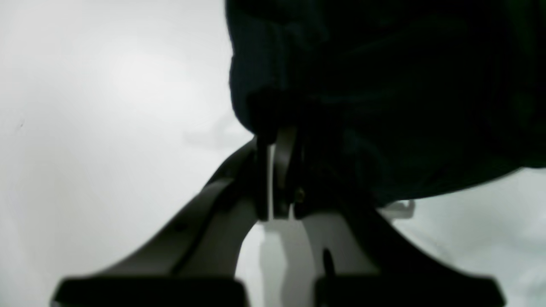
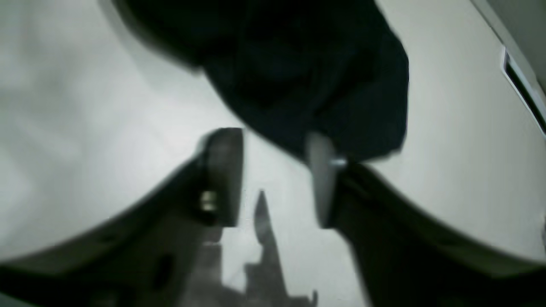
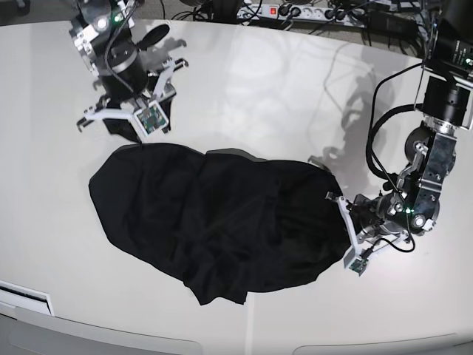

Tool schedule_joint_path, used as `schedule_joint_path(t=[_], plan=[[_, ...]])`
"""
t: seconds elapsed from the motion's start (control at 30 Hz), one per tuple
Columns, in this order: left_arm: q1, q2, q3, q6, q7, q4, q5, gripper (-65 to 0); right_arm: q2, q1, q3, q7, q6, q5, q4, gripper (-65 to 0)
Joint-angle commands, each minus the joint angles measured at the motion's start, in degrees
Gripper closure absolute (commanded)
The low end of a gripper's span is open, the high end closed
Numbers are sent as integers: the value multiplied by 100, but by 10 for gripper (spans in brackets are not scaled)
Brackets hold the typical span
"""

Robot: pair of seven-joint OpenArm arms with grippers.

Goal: Layout the t-shirt on the table in an organized manner, then fold the t-shirt properly
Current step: 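Lower the right gripper and grasp the t-shirt edge opposite the left gripper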

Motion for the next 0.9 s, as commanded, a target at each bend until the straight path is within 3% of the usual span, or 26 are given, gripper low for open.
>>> schedule_joint_path(t=[0.0, 0.2, 0.37, 0.5, 0.6, 0.67, 0.77, 0.8, 0.87], plan=[[-74, -44, -37, 20, -81, 87, -48, 0, 35, 92, 11, 131, -9, 52, 31, -355], [170, -44, -37, 22, -98, 48, -44, 0, 35, 793, 9, 133, -15, 409, -754, -381], [319, -46, -37, 20, -107, 37, -20, 0, 33, 1495, 9, 133, 361, 560, -1897, -380], [409, -44, -37, 20, -122, 37, -28, 0, 33, 2022, 9, 129, 306, 584, -2638, -380], [415, -44, -37, 20, -122, 37, -24, 0, 31, 2326, 9, 129, 321, 986, -3156, -365], [415, -44, -37, 20, -125, 37, -24, 0, 17, 2498, 9, 127, 564, 1121, -3536, -283], [413, -44, -37, 20, -129, 37, -24, 0, 20, 2688, 9, 68, 859, 1156, -3934, -37], [413, -44, -37, 20, -146, 37, -24, 0, 20, 2717, 9, -35, 898, 1156, -3950, 0], [413, -44, -37, 20, -212, 37, -26, 0, 17, 2726, 9, -334, 903, 1158, -3899, 0]])
